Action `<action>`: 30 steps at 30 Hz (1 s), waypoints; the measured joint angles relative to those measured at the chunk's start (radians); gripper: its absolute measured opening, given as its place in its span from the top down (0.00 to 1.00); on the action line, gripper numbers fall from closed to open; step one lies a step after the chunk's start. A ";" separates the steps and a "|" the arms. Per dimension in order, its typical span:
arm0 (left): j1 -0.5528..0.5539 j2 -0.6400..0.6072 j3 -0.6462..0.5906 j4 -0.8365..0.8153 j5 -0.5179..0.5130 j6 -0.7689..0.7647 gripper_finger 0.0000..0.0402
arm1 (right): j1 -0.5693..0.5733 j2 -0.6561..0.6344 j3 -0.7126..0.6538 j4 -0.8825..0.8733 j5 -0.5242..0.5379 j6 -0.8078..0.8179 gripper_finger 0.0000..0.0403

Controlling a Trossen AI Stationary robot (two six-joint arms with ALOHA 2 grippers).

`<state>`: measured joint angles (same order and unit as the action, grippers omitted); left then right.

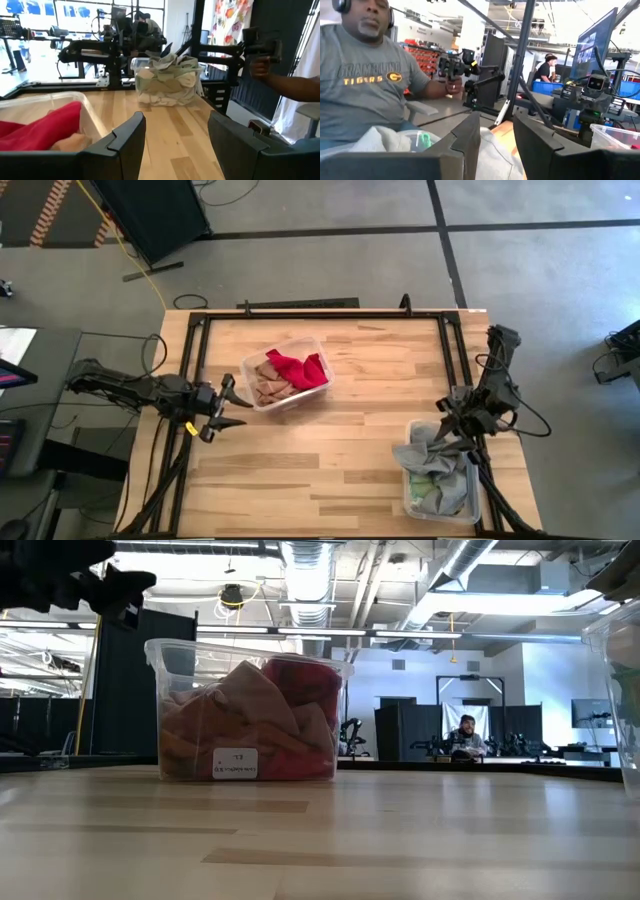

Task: Sort towels by color in basket
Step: Return to Home Position

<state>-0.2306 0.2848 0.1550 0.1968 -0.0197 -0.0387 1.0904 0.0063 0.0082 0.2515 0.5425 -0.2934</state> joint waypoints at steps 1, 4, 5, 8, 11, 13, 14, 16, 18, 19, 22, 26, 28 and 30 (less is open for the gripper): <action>0.000 0.000 -0.010 0.009 0.000 0.000 0.49 | 0.000 0.000 0.000 -0.004 0.000 -0.004 0.64; 0.000 0.000 -0.039 0.030 0.000 -0.001 0.49 | -0.001 0.000 0.000 0.009 0.000 -0.043 0.67; 0.000 0.000 -0.053 0.055 0.000 -0.001 0.49 | -0.003 0.000 0.000 0.013 0.001 -0.069 0.68; 0.000 0.000 -0.102 0.143 0.000 0.008 0.49 | -0.027 -0.001 0.000 0.044 0.001 -0.153 0.71; 0.000 0.001 -0.125 0.201 0.001 0.013 0.49 | -0.066 -0.001 -0.001 0.076 0.001 -0.202 0.75; 0.000 -0.001 -0.134 0.211 0.005 0.015 0.49 | -0.100 -0.003 -0.001 0.089 0.001 -0.209 0.77; 0.000 -0.001 -0.135 0.211 0.011 0.016 0.49 | -0.119 -0.004 -0.001 0.089 0.001 -0.208 0.79; 0.000 0.001 -0.135 0.205 0.013 0.025 0.49 | -0.161 -0.004 -0.001 0.084 0.001 -0.192 0.81; 0.000 0.000 -0.135 0.206 0.014 0.037 0.49 | -0.207 -0.004 -0.001 0.071 0.001 -0.168 0.83; 0.000 0.000 -0.135 0.212 0.014 0.043 0.49 | -0.233 -0.004 -0.002 0.061 0.001 -0.158 0.83; 0.000 0.001 -0.136 0.211 0.013 0.053 0.49 | -0.310 -0.004 -0.002 0.046 0.001 -0.128 0.84; 0.000 0.000 -0.136 0.210 0.013 0.053 0.49 | -0.419 -0.004 -0.002 0.049 0.007 -0.122 0.84; 0.000 0.000 -0.137 0.205 0.013 0.053 0.49 | -0.479 -0.004 -0.002 0.051 0.012 -0.110 0.84; 0.000 0.000 -0.137 0.203 0.013 0.053 0.49 | -0.541 -0.004 -0.002 0.047 0.013 -0.092 0.84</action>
<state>-0.2302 0.2852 0.0177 0.4003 -0.0071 0.0139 0.5498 0.0025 0.0059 0.2989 0.5556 -0.3855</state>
